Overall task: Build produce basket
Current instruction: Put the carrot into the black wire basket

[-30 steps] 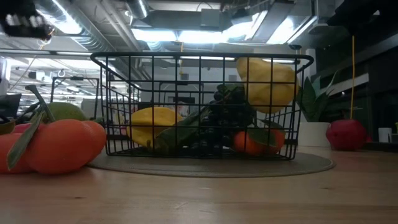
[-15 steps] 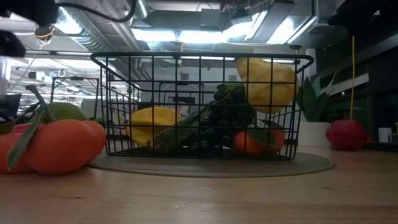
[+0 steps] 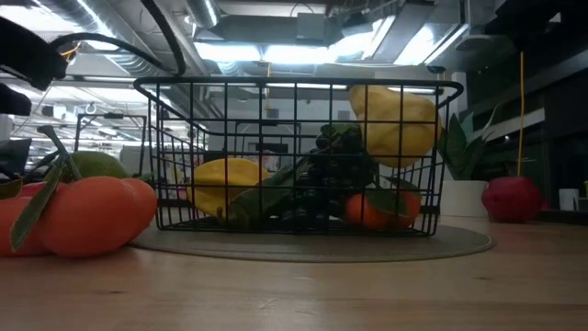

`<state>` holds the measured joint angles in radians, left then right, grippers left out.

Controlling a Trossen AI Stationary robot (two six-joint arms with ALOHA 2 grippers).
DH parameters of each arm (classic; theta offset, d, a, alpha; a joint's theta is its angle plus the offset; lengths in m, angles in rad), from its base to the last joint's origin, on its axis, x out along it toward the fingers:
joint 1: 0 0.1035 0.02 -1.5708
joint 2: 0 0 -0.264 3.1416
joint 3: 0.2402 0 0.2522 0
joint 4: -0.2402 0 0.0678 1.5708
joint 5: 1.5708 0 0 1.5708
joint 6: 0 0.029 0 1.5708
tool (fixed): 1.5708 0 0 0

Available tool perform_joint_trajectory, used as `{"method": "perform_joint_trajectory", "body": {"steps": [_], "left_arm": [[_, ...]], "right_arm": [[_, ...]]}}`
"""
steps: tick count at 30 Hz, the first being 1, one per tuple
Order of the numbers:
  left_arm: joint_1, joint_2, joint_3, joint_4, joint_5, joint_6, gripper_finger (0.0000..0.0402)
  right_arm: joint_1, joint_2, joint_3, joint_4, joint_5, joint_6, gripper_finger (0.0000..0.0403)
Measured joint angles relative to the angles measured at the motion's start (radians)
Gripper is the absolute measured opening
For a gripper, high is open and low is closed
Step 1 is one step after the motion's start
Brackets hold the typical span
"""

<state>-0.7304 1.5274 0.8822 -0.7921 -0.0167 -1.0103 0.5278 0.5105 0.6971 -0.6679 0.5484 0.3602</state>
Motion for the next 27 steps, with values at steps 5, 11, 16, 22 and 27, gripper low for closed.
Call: {"method": "perform_joint_trajectory", "body": {"steps": [5,11,16,22,27], "left_arm": [[0.0,0.026,0.0,0.003,-0.012,-0.001,0.0111],[0.0,0.068,0.005,0.003,-0.025,-0.002,0.0111],[0.0,0.107,0.005,-0.003,-0.033,-0.004,0.0111],[-0.001,0.148,0.001,0.017,-0.077,-0.001,0.0111],[0.002,0.149,0.002,-0.002,-0.018,-0.001,0.0097]], "right_arm": [[0.0,0.0,0.0,0.007,0.0,-0.002,0.0124],[0.0,0.0,0.0,0.007,0.0,0.0,0.0124],[0.0,0.0,0.0,0.007,0.0,0.0,0.0124],[0.0,0.0,0.0,0.006,0.0,0.001,0.0124],[0.0,0.0,0.0,0.006,0.0,0.001,0.0124]]}}
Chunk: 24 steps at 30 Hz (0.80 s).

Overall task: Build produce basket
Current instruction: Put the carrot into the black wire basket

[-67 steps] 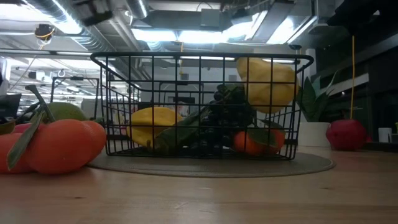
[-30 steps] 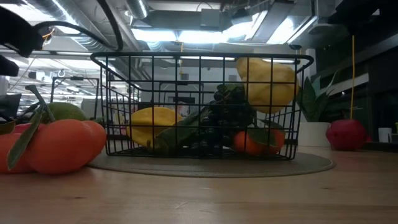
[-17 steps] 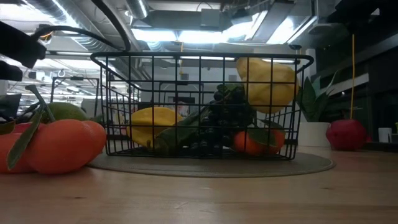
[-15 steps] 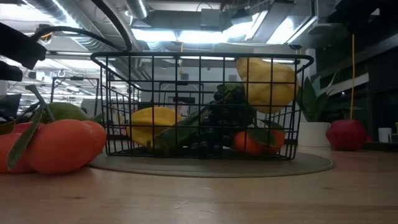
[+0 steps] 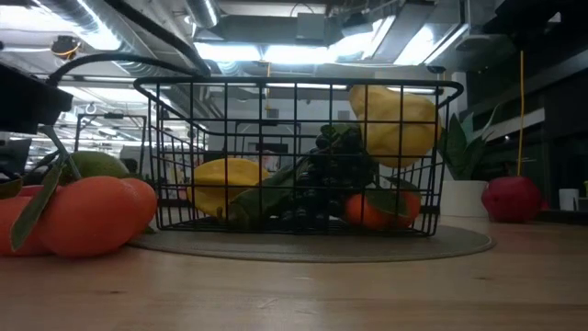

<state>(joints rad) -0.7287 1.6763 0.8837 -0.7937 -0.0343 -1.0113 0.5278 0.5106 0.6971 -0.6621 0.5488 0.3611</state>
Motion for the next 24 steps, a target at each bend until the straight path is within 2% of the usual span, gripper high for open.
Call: {"method": "perform_joint_trajectory", "body": {"steps": [5,9,13,16,24], "left_arm": [[-0.006,-0.039,-0.005,-0.002,0.102,-0.003,0.0035],[-0.004,-0.105,-0.005,-0.011,0.228,-0.032,0.0031],[-0.006,-0.175,-0.005,-0.018,0.288,-0.109,0.0031],[-0.005,-0.237,-0.005,-0.023,0.277,-0.137,0.0031],[0.014,-0.39,-0.004,-0.019,0.15,-0.123,0.0031]], "right_arm": [[0.0,0.0,0.0,0.0,0.0,0.0,0.0124],[0.0,0.0,0.0,0.0,0.0,0.0,0.0124],[0.0,0.0,0.0,0.0,0.0,0.0,0.0124],[0.0,0.0,0.0,0.001,0.0,0.0,0.0124],[0.0,0.0,0.0,0.006,0.0,0.0,0.0124]]}}
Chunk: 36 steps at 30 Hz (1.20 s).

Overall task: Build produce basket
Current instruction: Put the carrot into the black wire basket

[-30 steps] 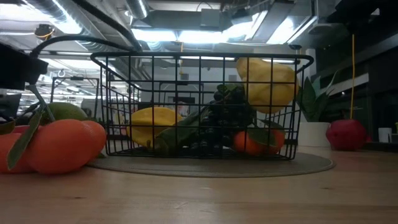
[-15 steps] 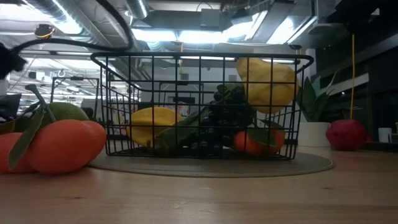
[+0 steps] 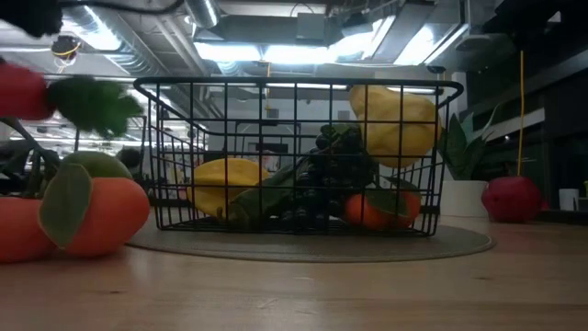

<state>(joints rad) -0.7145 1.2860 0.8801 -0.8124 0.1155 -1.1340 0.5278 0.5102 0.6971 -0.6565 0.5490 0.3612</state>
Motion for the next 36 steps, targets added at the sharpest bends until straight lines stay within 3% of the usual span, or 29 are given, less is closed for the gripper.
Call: {"method": "perform_joint_trajectory", "body": {"steps": [7,11,16,23,25,31,36], "left_arm": [[-0.006,-0.134,0.001,-0.036,0.125,-0.128,0.0031],[-0.009,-0.198,0.001,-0.032,0.044,-0.084,0.003],[-0.008,-0.263,0.002,0.04,-0.179,0.134,0.0029],[0.019,-0.29,0.002,0.252,-0.719,0.573,0.0029],[0.05,-0.29,0.002,0.342,-0.802,0.686,0.0033],[0.211,-0.251,0.002,0.609,-0.749,0.921,0.0035],[0.362,-0.209,0.005,0.764,-0.661,0.96,0.0035]], "right_arm": [[0.0,0.0,0.0,0.001,0.0,-0.001,0.0124],[0.0,0.0,0.0,0.001,0.007,-0.001,0.0124],[0.0,0.0,0.0,0.001,0.01,-0.002,0.0124],[0.0,0.0,0.0,0.001,0.01,-0.003,0.0124],[0.0,0.0,0.0,0.001,0.01,-0.003,0.0124],[0.0,0.0,0.0,0.001,0.01,-0.003,0.0124],[0.0,0.0,0.0,0.001,0.009,-0.003,0.0124]]}}
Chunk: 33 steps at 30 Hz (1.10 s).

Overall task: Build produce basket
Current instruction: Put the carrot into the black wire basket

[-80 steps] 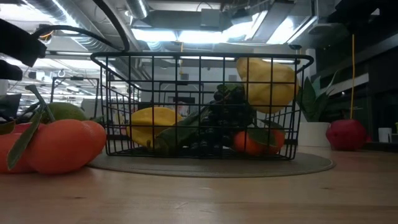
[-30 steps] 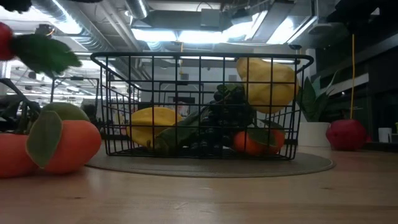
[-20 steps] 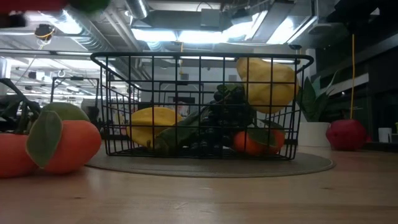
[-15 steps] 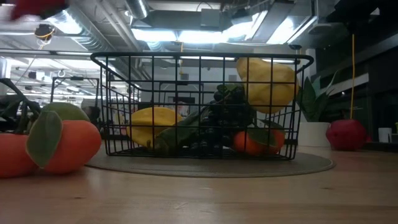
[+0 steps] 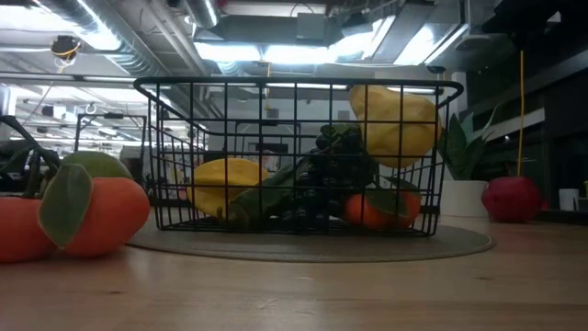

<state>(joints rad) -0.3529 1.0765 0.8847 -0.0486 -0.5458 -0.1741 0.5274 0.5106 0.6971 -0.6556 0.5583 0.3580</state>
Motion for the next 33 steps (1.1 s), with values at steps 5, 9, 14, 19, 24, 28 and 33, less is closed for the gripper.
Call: {"method": "perform_joint_trajectory", "body": {"steps": [5,9,14,19,24,28,33], "left_arm": [[0.153,0.062,-0.002,0.007,0.198,0.001,0.0035],[0.233,0.135,-0.002,0.105,0.303,0.061,0.0035],[0.301,0.22,-0.002,0.236,0.43,0.184,0.0035],[0.329,0.279,-0.002,0.233,0.444,0.254,0.0034],[0.333,0.328,-0.002,0.238,0.445,0.328,0.0034],[0.324,0.36,-0.002,0.238,0.461,0.465,0.0033],[0.306,0.393,-0.002,0.272,0.465,0.526,0.0032]], "right_arm": [[0.0,0.0,0.0,0.0,-0.002,0.0,0.0124],[0.0,0.0,0.0,0.0,-0.002,0.0,0.0124],[0.0,0.0,0.0,0.0,-0.002,0.0,0.0124],[0.0,0.0,0.0,0.0,-0.002,0.0,0.0124],[0.0,0.0,0.0,-0.001,-0.002,0.0,0.0124],[0.0,0.0,0.0,-0.001,-0.002,-0.004,0.0124],[0.0,0.0,0.0,-0.001,-0.002,-0.003,0.0124]]}}
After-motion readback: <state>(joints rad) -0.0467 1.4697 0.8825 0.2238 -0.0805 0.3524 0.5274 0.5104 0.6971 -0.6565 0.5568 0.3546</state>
